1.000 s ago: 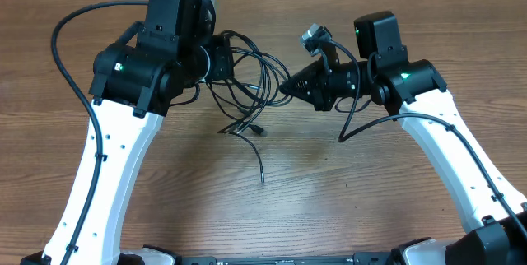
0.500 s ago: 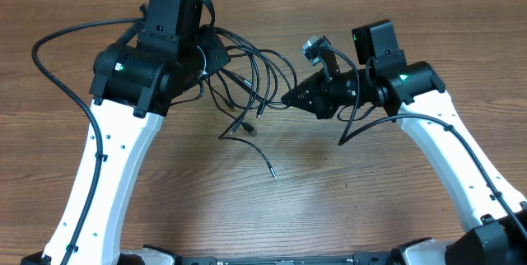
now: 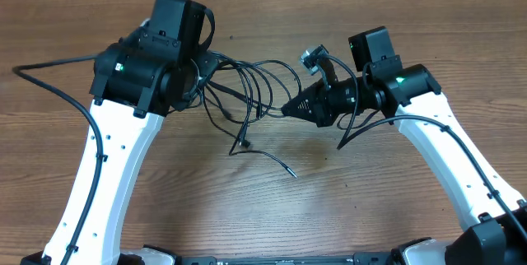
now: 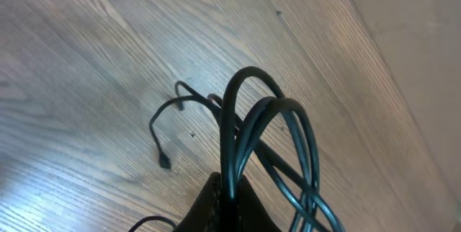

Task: Untangle cables

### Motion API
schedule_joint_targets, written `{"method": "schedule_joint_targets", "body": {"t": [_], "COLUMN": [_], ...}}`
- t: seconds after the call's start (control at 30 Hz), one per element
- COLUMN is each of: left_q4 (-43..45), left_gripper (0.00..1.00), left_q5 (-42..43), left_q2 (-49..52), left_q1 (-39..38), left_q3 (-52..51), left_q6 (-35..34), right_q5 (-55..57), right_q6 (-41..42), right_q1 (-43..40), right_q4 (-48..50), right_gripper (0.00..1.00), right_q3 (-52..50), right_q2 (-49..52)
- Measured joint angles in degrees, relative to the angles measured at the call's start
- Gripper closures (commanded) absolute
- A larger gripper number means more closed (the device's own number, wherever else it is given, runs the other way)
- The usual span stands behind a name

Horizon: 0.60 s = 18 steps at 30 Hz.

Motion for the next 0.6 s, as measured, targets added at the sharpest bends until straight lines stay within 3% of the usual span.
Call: {"method": "schedule_joint_targets", "body": {"t": [0.23, 0.27, 0.5, 0.6], "left_q4": [-0.02, -0.02, 0.66, 1.09], "left_gripper": [0.96, 0.96, 0.96, 0.96], "left_q5": [-1.27, -1.53, -6.03, -7.21], "left_q2": [0.00, 0.00, 0.00, 0.00], "left_q1": [-0.37, -0.37, 0.35, 0.42], "left_q3": [0.00, 0.00, 0.00, 0.00], "left_q6": [3.30, 4.85, 16.59, 23.89], "right_q5": [-0.04, 0.07, 5.11, 6.23], "right_q6": [0.00, 0.00, 0.02, -0.31], "right_q1": [0.22, 0.22, -0.13, -0.11], "right_q4": [0.33, 0.61, 1.84, 3.98], "right_gripper": [0.95, 0.89, 0.00, 0.00], "right_q3": [-0.96, -0.96, -1.88, -1.88], "right_q2": [0.00, 0.00, 0.00, 0.00]}}
